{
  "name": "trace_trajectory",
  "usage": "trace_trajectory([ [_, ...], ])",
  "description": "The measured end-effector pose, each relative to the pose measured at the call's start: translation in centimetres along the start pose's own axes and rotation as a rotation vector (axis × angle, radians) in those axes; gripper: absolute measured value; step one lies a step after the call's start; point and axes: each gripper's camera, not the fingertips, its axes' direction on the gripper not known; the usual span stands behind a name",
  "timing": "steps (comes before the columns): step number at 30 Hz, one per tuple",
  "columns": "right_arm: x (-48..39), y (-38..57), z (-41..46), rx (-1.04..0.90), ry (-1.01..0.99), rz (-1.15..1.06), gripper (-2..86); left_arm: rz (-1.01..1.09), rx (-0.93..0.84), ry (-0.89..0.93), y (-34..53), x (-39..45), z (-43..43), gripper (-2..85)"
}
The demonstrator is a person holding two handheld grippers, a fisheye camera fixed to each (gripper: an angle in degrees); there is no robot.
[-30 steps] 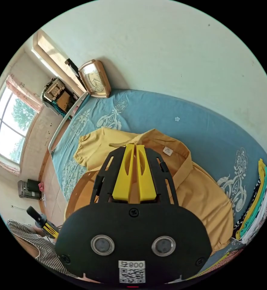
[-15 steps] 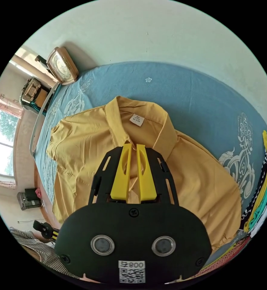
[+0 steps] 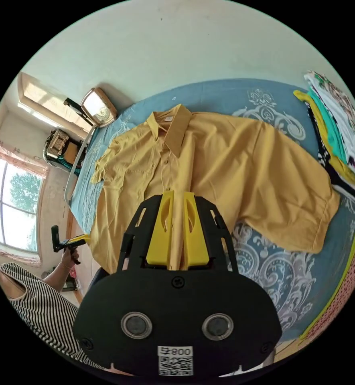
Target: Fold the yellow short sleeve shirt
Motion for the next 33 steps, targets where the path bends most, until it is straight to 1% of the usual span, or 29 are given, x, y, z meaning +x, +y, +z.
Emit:
trace_trajectory([
  [1, 0.8, 2.8, -1.3, -0.014, -0.007, 0.032, 4.8, -0.025, -0.025, -0.032, -0.2, -0.2, 0.6, 5.7],
  [2, 1.5, 5.4, -2.5, -0.025, -0.011, 0.067, 4.5, -0.024, -0.006, -0.049, -0.3, -0.3, 0.3, 3.1],
  [3, 1.9, 6.6, -3.0, -0.031, -0.017, 0.084, 4.4, -0.025, -0.025, -0.041, -0.5, -0.4, 0.4, 2.7],
  [5, 3.0, 10.9, -5.0, -0.057, -0.034, 0.152, 3.8, -0.070, -0.022, 0.042, -0.6, -1.0, -0.6, 1.6],
  [6, 3.2, 11.9, -5.5, -0.061, -0.047, 0.169, 3.7, -0.076, -0.012, 0.054, -0.5, -1.1, -1.1, 1.4],
  [8, 3.7, 15.6, -7.1, -0.079, -0.076, 0.223, 3.4, -0.101, 0.016, 0.014, 0.2, -1.3, -3.2, 1.1],
  [11, 3.8, 19.5, -9.1, -0.071, -0.133, 0.280, 3.6, -0.106, 0.040, 0.002, 0.5, -1.8, -4.9, 1.2],
  [15, 3.6, 23.3, -10.9, -0.079, -0.149, 0.330, 5.0, -0.093, -0.005, -0.019, -1.0, -2.0, -4.5, 2.0],
  [16, 3.5, 24.3, -11.6, -0.087, -0.155, 0.346, 5.3, -0.120, -0.018, -0.035, -1.6, -2.1, -4.6, 2.1],
  [21, 1.6, 28.1, -15.6, -0.085, -0.129, 0.331, 6.1, -0.142, 0.119, -0.016, -3.0, -0.6, -7.9, 2.5],
  [24, -0.7, 29.2, -16.8, -0.089, -0.112, 0.286, 6.5, -0.089, 0.134, 0.030, -4.1, 2.1, -8.3, 2.7],
  [26, -3.0, 29.1, -16.8, -0.117, -0.066, 0.223, 6.8, 0.013, 0.058, 0.086, -5.7, 5.7, -6.6, 2.9],
  [29, -5.4, 28.5, -16.3, -0.157, 0.023, 0.160, 7.0, 0.154, -0.052, 0.099, -7.6, 11.1, -3.7, 3.3],
  [33, -7.3, 27.9, -16.5, -0.166, 0.090, 0.127, 7.0, 0.244, -0.105, 0.166, -9.9, 16.1, -1.3, 3.4],
])
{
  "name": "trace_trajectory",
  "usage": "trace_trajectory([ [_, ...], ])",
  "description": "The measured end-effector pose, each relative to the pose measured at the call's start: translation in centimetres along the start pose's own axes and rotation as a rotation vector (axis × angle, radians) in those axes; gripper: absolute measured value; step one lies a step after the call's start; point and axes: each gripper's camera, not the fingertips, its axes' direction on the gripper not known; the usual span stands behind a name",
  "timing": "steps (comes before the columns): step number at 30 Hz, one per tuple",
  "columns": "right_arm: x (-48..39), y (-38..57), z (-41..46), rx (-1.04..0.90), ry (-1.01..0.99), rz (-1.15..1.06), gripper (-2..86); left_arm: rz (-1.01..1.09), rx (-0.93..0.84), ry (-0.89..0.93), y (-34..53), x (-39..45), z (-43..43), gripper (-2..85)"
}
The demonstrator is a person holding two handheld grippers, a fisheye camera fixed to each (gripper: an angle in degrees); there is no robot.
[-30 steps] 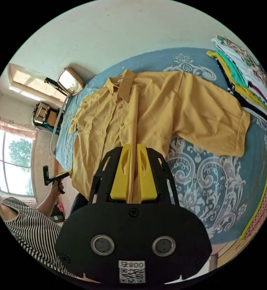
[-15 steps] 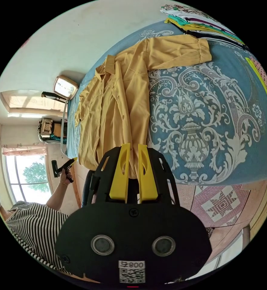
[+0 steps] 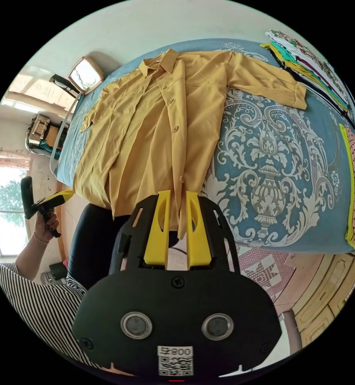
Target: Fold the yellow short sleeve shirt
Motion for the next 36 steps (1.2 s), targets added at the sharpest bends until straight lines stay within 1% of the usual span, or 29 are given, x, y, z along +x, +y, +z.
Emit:
trace_trajectory([
  [1, -0.5, -0.1, -0.1, -0.002, 0.027, -0.007, 6.9, 0.015, -0.012, 0.026, -1.2, 0.9, 0.6, 3.4],
  [4, -1.1, -0.1, 0.1, -0.034, 0.021, 0.006, 5.1, 0.037, -0.024, 0.045, -3.9, 2.5, 1.5, 3.3],
  [7, -1.3, 0.2, -1.2, -0.023, 0.012, 0.020, 1.7, 0.066, -0.038, 0.069, -6.8, 4.0, 2.0, 3.4],
  [10, -2.0, 0.8, -3.3, 0.003, -0.004, -0.004, 0.7, 0.098, -0.051, 0.083, -10.5, 5.4, 2.6, 4.0],
  [12, -2.4, 1.1, -4.8, 0.026, -0.059, -0.014, 0.4, 0.112, -0.046, 0.108, -13.5, 6.0, 2.9, 4.5],
  [14, -3.0, 1.7, -6.8, 0.063, -0.139, -0.029, 0.2, 0.124, -0.048, 0.118, -18.5, 6.4, 3.5, 5.7],
  [18, -4.0, 2.1, -9.8, 0.107, -0.235, -0.066, 0.1, 0.120, -0.039, 0.106, -27.3, 6.4, 4.6, 6.8],
  [20, -4.5, 2.2, -11.8, 0.132, -0.324, -0.090, 0.1, 0.124, -0.020, 0.051, -33.2, 6.4, 5.0, 7.4],
  [21, -4.7, 2.3, -12.2, 0.137, -0.339, -0.096, 0.1, 0.127, -0.013, 0.030, -34.7, 6.4, 5.0, 7.5],
  [23, -5.2, 2.3, -13.6, 0.144, -0.421, -0.121, 0.0, 0.146, 0.010, -0.059, -40.4, 6.8, 5.0, 8.1],
  [26, -5.8, 2.3, -14.7, 0.134, -0.488, -0.146, 0.1, 0.185, 0.020, -0.179, -46.7, 7.6, 5.6, 8.4],
  [32, -6.0, 1.6, -15.7, 0.141, -0.606, -0.137, 0.1, 0.277, -0.037, -0.422, -54.9, 9.8, 8.6, 7.4],
  [36, -6.6, 1.0, -16.5, 0.139, -0.644, -0.152, 0.2, 0.303, -0.077, -0.419, -57.5, 10.2, 9.8, 5.7],
])
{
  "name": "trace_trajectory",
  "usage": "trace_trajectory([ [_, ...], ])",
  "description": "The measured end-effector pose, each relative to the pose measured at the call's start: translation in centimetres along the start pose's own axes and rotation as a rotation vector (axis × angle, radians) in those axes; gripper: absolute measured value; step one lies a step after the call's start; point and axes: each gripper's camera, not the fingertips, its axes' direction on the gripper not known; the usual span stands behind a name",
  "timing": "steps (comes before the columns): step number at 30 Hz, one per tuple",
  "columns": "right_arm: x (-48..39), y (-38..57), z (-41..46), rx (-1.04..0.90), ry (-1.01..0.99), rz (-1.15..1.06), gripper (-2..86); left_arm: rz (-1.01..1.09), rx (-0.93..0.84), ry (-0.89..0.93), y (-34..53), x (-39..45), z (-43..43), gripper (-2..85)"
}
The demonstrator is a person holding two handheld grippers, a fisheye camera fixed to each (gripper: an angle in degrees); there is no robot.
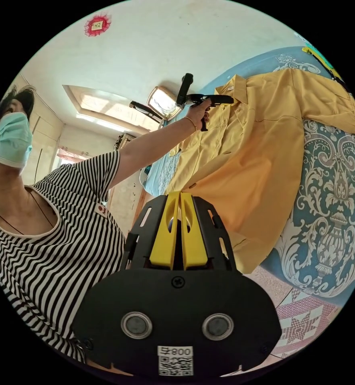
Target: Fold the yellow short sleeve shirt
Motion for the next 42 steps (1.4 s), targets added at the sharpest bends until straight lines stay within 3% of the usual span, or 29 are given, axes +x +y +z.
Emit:
trace_trajectory([
  [9, -2.6, -0.9, 0.2, -0.006, -0.052, -0.024, 0.1, 0.006, 0.104, 0.031, -3.5, -0.6, -5.2, 0.7],
  [14, -7.6, -3.4, 2.6, -0.029, -0.138, -0.161, 0.1, 0.017, 0.150, -0.013, -6.5, -1.6, -9.4, 0.5],
  [17, -9.5, -5.3, 6.1, -0.092, -0.121, -0.238, 0.1, 0.043, 0.102, -0.082, -7.5, -1.4, -9.2, 0.5],
  [22, -9.9, -6.1, 13.3, -0.239, -0.129, -0.264, 0.1, 0.071, 0.030, -0.050, -6.0, -1.0, -6.8, 0.5],
  [26, -9.3, -5.7, 18.4, -0.332, -0.102, -0.238, 0.1, 0.102, -0.060, -0.108, -4.4, -1.1, -4.0, 0.5],
  [35, -10.2, -8.0, 21.8, -0.328, 0.001, -0.249, 0.2, 0.130, -0.019, -0.268, -4.2, -2.0, -3.0, 0.7],
  [42, -11.0, -8.7, 28.8, -0.487, 0.181, -0.300, 1.0, 0.095, -0.021, -0.237, -1.6, -3.8, -2.4, 2.6],
])
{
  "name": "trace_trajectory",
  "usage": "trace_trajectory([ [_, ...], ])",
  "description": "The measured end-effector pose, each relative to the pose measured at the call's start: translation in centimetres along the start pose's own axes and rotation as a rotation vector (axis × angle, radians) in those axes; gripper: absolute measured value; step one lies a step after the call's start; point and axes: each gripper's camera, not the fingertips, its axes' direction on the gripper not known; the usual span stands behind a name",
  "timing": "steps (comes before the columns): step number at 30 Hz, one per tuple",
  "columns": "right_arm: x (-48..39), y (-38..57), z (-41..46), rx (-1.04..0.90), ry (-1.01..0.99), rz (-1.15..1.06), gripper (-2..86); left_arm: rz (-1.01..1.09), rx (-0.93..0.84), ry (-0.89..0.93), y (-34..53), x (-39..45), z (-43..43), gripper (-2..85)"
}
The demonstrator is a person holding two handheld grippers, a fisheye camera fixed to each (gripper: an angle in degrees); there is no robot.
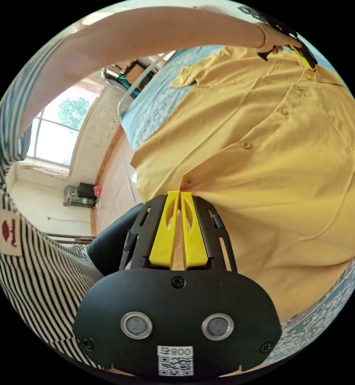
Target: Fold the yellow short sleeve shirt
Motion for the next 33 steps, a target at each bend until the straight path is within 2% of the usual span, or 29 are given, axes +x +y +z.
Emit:
trace_trajectory([
  [3, 0.4, -0.4, 2.2, -0.057, 0.061, 0.041, 1.9, -0.014, 0.021, 0.070, 3.1, -1.1, -0.9, 6.0],
  [6, 0.9, 0.1, 0.9, -0.011, 0.060, 0.081, 4.8, -0.069, 0.070, 0.183, 8.1, -2.9, -2.8, 8.3],
  [10, 1.3, 2.1, -2.1, 0.040, 0.026, 0.135, 7.8, -0.139, 0.164, 0.453, 19.7, -3.8, -5.5, 9.2],
  [15, 2.1, 9.7, -9.1, 0.176, 0.022, 0.279, 7.9, -0.245, 0.068, 0.483, 36.8, 0.1, -6.2, 9.3],
  [19, 3.6, 18.8, -14.2, 0.281, 0.102, 0.487, 8.1, -0.511, -0.034, 0.602, 51.5, 2.6, -4.9, 8.9],
  [21, 3.8, 21.2, -15.3, 0.285, 0.167, 0.541, 8.1, -0.579, -0.044, 0.583, 55.7, 3.6, -5.2, 8.4],
  [26, 4.8, 20.4, -14.3, 0.142, 0.432, 0.590, 6.2, -0.570, -0.054, 0.272, 59.8, 4.7, -6.4, 5.7],
  [29, 4.2, 19.1, -14.2, 0.082, 0.547, 0.582, 5.7, -0.536, -0.190, 0.246, 60.1, 4.8, -2.8, 3.5],
  [33, 2.5, 19.1, -13.9, 0.080, 0.676, 0.538, 5.7, -0.552, -0.147, 0.237, 62.3, 5.1, -2.4, 2.3],
])
